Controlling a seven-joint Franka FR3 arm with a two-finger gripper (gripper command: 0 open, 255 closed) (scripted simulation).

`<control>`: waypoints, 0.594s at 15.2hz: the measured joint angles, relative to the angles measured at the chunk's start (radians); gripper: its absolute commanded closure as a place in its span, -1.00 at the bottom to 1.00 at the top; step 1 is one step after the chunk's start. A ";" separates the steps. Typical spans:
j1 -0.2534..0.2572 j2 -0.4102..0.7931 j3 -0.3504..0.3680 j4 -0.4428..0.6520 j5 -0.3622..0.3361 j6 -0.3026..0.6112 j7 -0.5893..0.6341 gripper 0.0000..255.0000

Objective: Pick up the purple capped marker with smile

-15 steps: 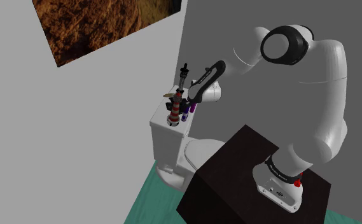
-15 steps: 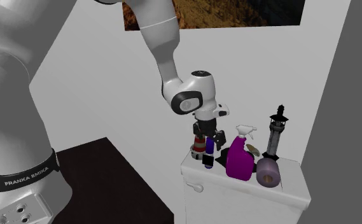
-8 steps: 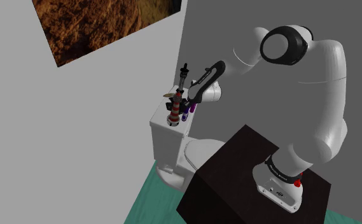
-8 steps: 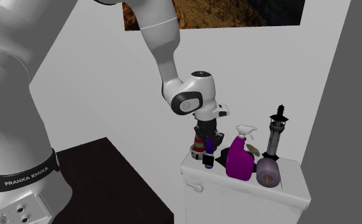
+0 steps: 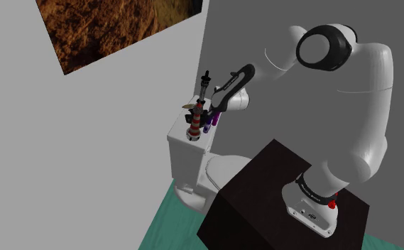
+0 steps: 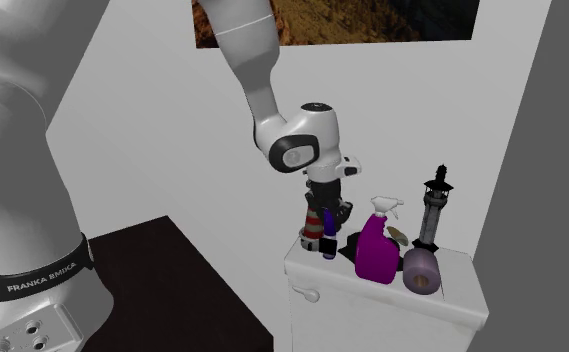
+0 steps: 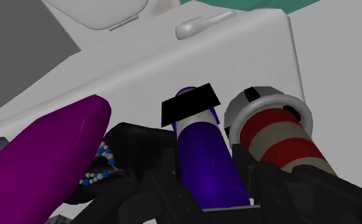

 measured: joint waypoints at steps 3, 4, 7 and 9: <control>0.016 -0.043 -0.017 -0.014 -0.006 -0.029 0.012 1.00; 0.022 -0.052 -0.022 -0.015 -0.009 -0.038 0.016 1.00; 0.037 -0.094 -0.039 -0.025 -0.019 -0.071 0.029 1.00; 0.043 -0.120 -0.049 -0.031 -0.026 -0.091 0.035 1.00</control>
